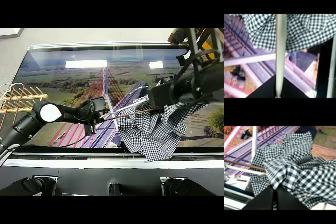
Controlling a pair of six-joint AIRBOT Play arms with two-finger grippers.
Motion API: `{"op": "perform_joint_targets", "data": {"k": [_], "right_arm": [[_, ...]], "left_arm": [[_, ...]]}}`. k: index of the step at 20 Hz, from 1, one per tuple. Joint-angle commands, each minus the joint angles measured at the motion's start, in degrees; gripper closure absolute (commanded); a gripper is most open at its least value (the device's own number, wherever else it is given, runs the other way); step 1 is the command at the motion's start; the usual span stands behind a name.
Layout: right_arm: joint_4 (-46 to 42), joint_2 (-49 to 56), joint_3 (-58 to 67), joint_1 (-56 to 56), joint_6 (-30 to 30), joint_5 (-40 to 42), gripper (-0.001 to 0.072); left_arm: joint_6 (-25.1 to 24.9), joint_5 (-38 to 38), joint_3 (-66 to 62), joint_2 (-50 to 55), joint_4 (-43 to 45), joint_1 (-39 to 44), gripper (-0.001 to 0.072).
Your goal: Fold the clothes and pants, and hang the long-sleeved shirts on hangers.
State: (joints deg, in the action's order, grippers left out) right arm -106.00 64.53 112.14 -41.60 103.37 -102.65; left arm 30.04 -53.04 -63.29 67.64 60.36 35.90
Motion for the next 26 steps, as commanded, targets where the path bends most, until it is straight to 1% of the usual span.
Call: {"op": "perform_joint_targets", "data": {"k": [1, 4, 8, 9, 11, 15, 18, 22, 24, 25, 26], "right_arm": [[1.46, 0.04, 0.02, -0.02, 1.95, 0.31, 0.0675], [2.05, -0.02, 0.02, -0.02, 2.56, -0.15, 0.0675], [-1.49, -0.63, 0.04, 0.0, 2.54, -0.76, 0.0676], [-1.81, -0.87, 0.04, -0.02, 2.56, -0.74, 0.0676], [-1.79, -0.94, 0.02, -0.02, 3.17, -0.5, 0.0676], [-0.04, 0.72, -0.02, -0.02, 5.57, 3.58, 0.0676], [4.13, 3.02, -0.02, -0.02, 5.51, 3.5, 0.0676], [1.88, 3.19, 0.0, 0.0, 5.25, 2.93, 0.0669], [1.51, 3.19, 0.04, 0.0, 3.89, 1.79, 0.0575], [0.87, 3.04, 0.04, 0.0, 3.54, 1.6, 0.0483], [-0.52, 2.56, 0.04, 0.0, 3.37, 1.88, 0.0357]], "left_arm": [[4.02, 4.81, 0.02, 1.11, -0.9, 2.56, 0.0676], [10.34, 7.39, 0.02, 1.49, -0.83, 2.8, 0.0676], [16.61, 7.63, 0.02, 1.49, -0.57, 1.99, 0.0676], [17.38, 7.8, 0.02, 1.51, -0.59, 1.92, 0.0676], [17.38, 8.74, 0.02, 1.51, -0.68, 2.56, 0.0676], [17.4, 11.87, 0.02, 1.51, -0.68, 5.84, 0.0677], [20.17, 15.67, 0.02, 1.51, -0.68, 6.97, 0.0677], [20.13, 16.02, 0.0, 1.49, -0.68, 6.97, 0.0677], [20.13, 16.02, 0.0, 1.49, -0.68, 6.97, 0.0677], [20.13, 16.0, 0.0, 1.49, -0.68, 6.97, 0.0677], [20.11, 16.02, 0.0, 1.49, -0.68, 6.97, 0.0677]]}}
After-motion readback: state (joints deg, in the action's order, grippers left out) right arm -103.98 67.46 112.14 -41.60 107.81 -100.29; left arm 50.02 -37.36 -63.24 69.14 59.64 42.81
